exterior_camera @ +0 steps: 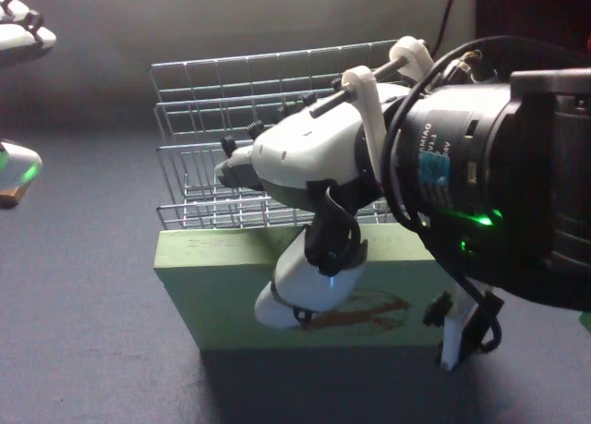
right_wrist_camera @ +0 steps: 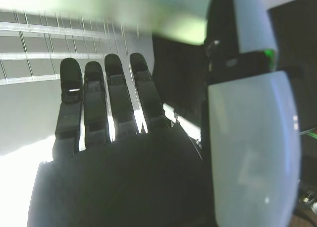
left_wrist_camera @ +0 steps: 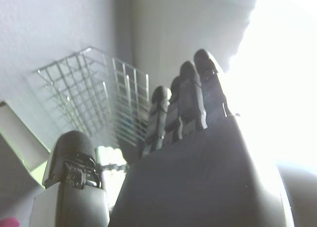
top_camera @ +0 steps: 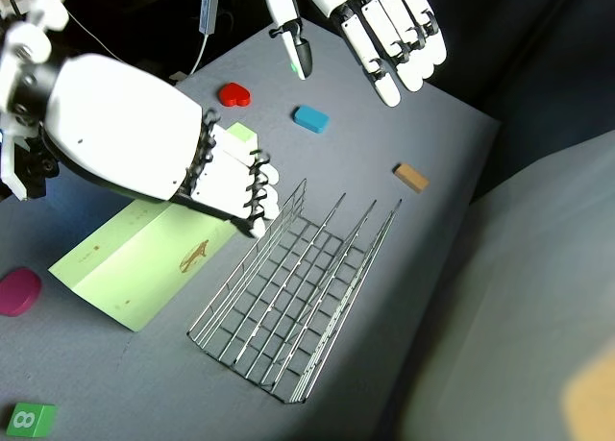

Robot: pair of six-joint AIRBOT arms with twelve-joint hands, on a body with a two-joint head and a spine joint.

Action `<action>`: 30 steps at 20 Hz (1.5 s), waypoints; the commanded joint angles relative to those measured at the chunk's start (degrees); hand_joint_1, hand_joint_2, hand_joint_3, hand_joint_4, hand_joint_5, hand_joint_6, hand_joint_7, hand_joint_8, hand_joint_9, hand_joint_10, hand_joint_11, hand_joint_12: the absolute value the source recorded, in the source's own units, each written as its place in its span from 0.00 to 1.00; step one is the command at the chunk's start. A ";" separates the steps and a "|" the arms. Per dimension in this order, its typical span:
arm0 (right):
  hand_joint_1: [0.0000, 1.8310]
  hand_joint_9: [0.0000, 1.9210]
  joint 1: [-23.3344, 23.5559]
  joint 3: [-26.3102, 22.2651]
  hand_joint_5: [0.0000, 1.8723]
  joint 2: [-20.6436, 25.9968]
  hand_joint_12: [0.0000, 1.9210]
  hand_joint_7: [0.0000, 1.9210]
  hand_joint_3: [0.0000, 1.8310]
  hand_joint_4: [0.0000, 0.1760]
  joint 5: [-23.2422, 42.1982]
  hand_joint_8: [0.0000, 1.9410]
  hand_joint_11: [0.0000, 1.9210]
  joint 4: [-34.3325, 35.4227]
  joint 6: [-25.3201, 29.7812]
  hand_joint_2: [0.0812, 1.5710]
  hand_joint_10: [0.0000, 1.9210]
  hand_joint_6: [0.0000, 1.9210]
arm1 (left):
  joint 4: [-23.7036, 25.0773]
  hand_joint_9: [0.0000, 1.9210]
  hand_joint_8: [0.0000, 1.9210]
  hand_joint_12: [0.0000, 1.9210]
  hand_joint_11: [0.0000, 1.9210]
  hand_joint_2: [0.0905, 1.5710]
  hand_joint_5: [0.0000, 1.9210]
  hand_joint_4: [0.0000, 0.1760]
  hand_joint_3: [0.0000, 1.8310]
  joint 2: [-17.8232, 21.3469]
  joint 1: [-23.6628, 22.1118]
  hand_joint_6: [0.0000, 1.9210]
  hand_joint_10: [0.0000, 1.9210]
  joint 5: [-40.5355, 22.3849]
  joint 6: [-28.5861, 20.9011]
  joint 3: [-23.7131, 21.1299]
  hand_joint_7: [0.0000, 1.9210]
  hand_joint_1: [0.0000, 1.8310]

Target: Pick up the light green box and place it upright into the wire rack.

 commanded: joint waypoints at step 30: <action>0.65 0.38 -0.48 1.23 0.44 -0.55 0.85 0.45 0.00 0.00 0.44 0.68 0.33 -4.31 -0.88 0.75 0.65 0.59 | 4.22 0.06 0.00 0.20 0.00 0.80 0.05 0.00 0.00 0.20 -1.06 0.00 0.00 -1.36 1.65 0.26 0.02 0.12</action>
